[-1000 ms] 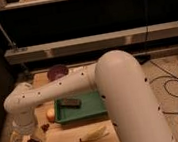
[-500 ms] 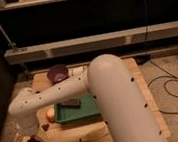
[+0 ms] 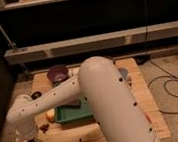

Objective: Place grapes in purple bowl

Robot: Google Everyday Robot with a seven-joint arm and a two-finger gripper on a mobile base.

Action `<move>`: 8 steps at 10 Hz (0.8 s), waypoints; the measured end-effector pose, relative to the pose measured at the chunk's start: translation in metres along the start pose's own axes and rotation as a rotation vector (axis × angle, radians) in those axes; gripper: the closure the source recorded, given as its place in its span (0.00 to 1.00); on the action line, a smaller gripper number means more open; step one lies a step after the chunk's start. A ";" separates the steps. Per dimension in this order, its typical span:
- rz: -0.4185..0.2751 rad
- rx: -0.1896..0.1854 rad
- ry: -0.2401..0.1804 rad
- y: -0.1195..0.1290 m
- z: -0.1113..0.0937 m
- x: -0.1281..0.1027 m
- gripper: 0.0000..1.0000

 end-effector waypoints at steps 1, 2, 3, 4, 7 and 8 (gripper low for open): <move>-0.010 0.003 -0.008 0.001 0.005 0.001 0.44; -0.019 0.008 -0.019 0.002 0.009 0.002 0.54; -0.023 0.022 -0.033 0.004 0.012 0.003 0.66; -0.022 0.039 -0.042 0.005 0.011 0.004 0.75; -0.028 0.159 -0.064 0.005 -0.019 0.000 0.99; -0.039 0.194 -0.062 0.004 -0.038 -0.002 1.00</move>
